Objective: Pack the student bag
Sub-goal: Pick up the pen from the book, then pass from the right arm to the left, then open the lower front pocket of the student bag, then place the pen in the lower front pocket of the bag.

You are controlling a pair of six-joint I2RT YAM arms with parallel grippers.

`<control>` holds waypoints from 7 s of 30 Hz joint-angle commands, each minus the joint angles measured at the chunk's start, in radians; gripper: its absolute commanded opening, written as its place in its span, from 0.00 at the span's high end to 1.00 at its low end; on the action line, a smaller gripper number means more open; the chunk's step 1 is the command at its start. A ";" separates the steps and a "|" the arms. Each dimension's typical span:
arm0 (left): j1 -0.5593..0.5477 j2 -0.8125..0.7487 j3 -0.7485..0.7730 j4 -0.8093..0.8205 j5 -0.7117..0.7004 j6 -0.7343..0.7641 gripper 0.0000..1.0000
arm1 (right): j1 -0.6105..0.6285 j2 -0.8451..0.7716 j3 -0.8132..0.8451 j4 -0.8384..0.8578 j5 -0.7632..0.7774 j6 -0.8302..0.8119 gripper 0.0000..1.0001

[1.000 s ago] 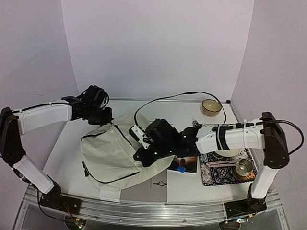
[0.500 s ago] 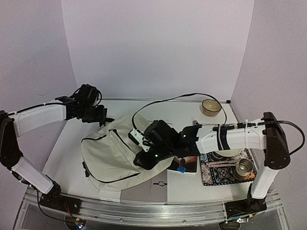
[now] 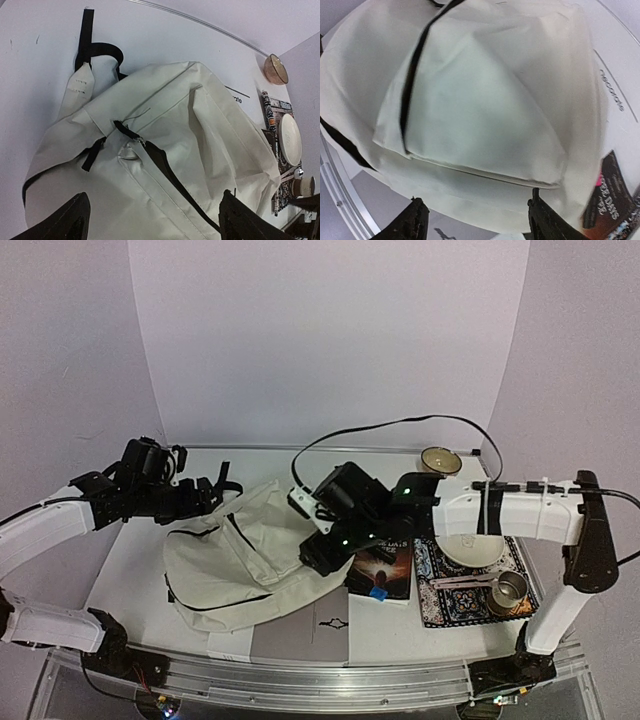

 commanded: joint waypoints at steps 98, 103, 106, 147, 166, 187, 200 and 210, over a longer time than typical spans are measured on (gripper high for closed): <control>-0.435 0.239 -0.003 0.622 -0.030 -0.414 0.59 | 0.026 -0.082 -0.099 0.281 -0.009 0.305 1.00; -0.435 0.198 -0.023 0.618 -0.066 -0.395 0.93 | 0.028 -0.062 -0.091 0.287 -0.001 0.306 0.98; -0.434 0.137 -0.060 0.594 -0.127 -0.386 1.00 | 0.027 -0.046 -0.075 0.286 -0.007 0.295 0.86; -0.126 -0.135 -0.295 0.289 -0.056 -0.372 1.00 | 0.027 0.560 0.491 -0.101 0.133 -0.040 0.14; -0.127 -0.083 -0.271 0.321 -0.010 -0.392 1.00 | 0.024 0.355 0.420 -0.014 0.161 -0.068 1.00; -0.124 -0.039 -0.421 0.602 -0.086 -0.742 1.00 | -0.017 0.271 0.276 0.201 -0.063 0.075 1.00; -0.215 0.134 -0.389 0.644 -0.085 -0.877 1.00 | -0.019 0.284 0.290 0.252 -0.070 0.116 1.00; -0.229 0.212 -0.329 0.717 -0.106 -0.842 0.93 | -0.020 0.295 0.303 0.267 -0.188 0.128 1.00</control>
